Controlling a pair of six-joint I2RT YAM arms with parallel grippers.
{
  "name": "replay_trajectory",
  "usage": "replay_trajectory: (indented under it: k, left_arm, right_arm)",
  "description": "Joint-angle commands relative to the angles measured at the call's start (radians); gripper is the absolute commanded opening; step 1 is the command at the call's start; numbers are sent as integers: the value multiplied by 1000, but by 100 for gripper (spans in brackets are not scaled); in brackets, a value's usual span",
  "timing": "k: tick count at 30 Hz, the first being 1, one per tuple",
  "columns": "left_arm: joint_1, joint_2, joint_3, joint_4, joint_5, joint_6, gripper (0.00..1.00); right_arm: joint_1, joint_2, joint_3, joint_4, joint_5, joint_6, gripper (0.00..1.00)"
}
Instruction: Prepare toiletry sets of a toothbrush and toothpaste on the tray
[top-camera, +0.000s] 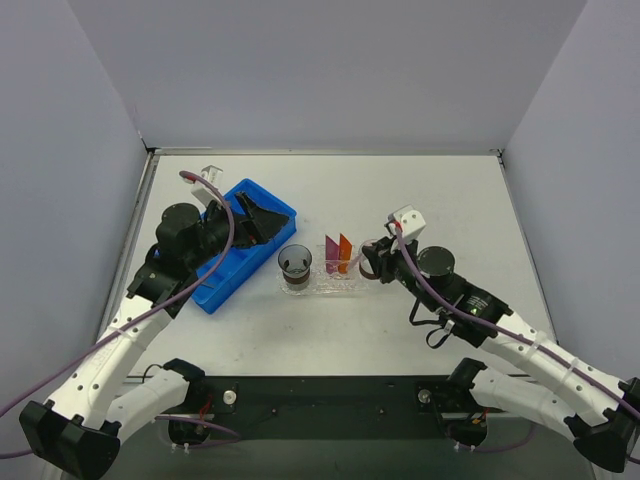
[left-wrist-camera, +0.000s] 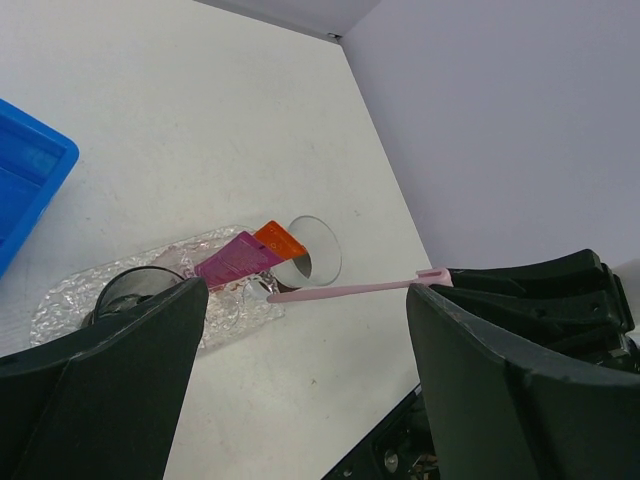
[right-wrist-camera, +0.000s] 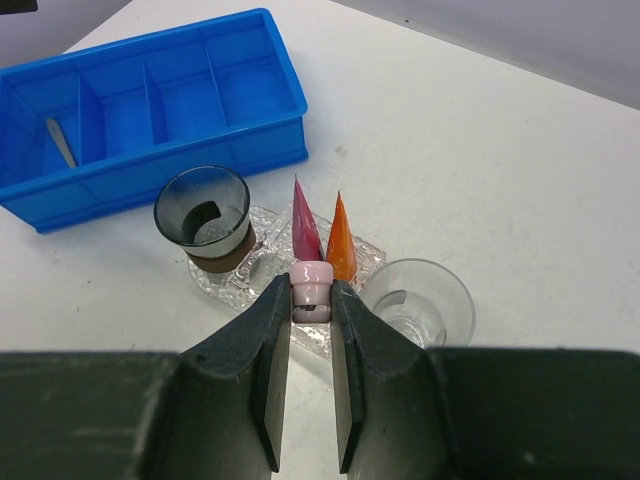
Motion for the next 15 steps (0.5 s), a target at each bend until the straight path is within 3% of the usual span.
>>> replay_trajectory:
  k: [1, 15]
  left_arm:
    - [10, -24, 39, 34, -6, 10, 91]
    - [27, -30, 42, 4, 0, 16, 91]
  right_arm:
    - [10, 13, -20, 99, -32, -12, 0]
    - [9, 87, -85, 224, -59, -68, 0]
